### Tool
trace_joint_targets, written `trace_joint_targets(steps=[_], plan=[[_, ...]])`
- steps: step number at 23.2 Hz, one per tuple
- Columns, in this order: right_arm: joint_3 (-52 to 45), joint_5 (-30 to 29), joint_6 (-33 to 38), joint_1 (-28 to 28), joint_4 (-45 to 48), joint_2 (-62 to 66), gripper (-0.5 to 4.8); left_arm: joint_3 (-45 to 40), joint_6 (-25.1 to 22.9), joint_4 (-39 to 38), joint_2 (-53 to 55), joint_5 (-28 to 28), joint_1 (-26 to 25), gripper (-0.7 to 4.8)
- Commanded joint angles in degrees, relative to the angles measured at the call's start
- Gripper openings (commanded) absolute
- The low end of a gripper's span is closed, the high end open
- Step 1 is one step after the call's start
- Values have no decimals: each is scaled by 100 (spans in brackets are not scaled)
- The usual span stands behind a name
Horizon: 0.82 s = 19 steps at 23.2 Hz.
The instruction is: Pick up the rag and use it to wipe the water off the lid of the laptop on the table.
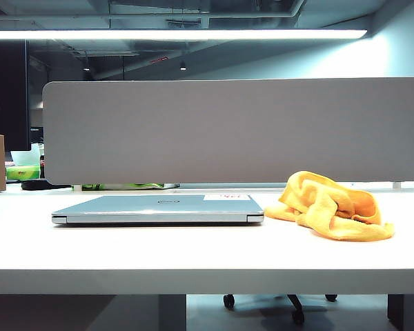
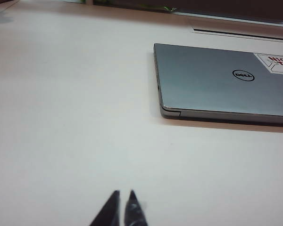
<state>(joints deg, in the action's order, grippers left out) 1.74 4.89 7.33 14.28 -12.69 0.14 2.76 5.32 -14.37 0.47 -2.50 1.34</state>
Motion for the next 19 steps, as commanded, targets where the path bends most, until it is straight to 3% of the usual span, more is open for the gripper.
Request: trace_joint_targets(steps=[1, 7, 9, 16, 19], plan=[[22, 146, 13, 0, -68, -2, -5, 0, -42, 50, 4, -15, 4, 19], [11, 793, -332, -22, 39, -7, -5, 0, -42, 50, 4, -15, 4, 19], [-103, 881, -315, -275, 378, -13, -5, 0, -42, 50, 4, -15, 4, 19], [-166, 426, -273, -1021, 695, -13, -5, 0, -42, 46, 4, -13, 4, 19], [-166, -101, -391, -1185, 699, -13, -5, 0, -42, 46, 4, -15, 7, 19]])
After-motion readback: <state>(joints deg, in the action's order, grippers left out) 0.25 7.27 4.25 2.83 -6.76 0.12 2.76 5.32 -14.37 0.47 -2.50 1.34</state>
